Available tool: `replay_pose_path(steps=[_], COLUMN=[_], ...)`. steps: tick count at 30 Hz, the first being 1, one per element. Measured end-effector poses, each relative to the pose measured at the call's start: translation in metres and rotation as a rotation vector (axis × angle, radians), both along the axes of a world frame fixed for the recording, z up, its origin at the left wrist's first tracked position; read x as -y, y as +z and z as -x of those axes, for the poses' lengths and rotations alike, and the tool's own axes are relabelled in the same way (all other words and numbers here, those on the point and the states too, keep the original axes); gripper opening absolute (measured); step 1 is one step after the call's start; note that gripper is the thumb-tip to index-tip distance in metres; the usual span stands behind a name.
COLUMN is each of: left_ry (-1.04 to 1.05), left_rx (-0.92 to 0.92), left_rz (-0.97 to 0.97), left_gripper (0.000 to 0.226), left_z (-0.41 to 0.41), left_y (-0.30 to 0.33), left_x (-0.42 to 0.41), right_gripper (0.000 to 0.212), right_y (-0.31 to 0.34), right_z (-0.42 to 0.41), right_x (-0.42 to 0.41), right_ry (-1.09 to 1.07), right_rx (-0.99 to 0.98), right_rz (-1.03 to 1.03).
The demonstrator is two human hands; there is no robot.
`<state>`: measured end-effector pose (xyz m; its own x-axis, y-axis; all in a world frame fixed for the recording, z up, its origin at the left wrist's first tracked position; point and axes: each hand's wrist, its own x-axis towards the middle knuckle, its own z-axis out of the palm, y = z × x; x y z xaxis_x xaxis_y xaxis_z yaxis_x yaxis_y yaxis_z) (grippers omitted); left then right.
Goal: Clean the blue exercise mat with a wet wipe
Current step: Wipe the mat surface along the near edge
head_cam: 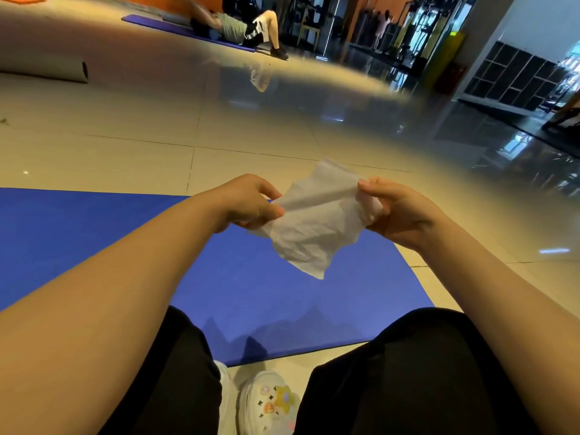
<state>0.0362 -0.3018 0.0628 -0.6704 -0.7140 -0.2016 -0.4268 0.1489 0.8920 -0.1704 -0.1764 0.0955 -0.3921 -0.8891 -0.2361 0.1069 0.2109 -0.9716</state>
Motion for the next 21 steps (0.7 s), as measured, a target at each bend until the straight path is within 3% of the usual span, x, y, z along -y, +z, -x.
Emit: replay_pose_path(steps=[3,6,11,16,21], left_ry=[0.048,0.081,0.133,0.121,-0.029], left_rx=[0.040,0.034,-0.120,-0.234,-0.199], left_rz=[0.020,0.002,-0.146,-0.231,-0.266], left_gripper=[0.007,0.016,0.026,0.030,0.063], left_z=[-0.001,0.001,-0.005,-0.007,-0.017], left_y=[-0.002,-0.006,-0.003,0.007,0.004], left_x=[0.000,0.000,0.004,-0.001,0.003], right_gripper=[0.019,0.022,0.021,0.031,0.042], right_y=[0.001,-0.002,-0.008,-0.009,-0.009], right_z=[0.000,-0.002,0.008,0.008,0.005], right_x=[-0.001,0.000,-0.002,-0.003,-0.002], right_ry=[-0.042,-0.102,-0.170,-0.108,-0.041], right_rx=[-0.010,-0.113,-0.320,-0.506,-0.537], right_rz=[-0.003,-0.064,-0.075,0.007,0.033])
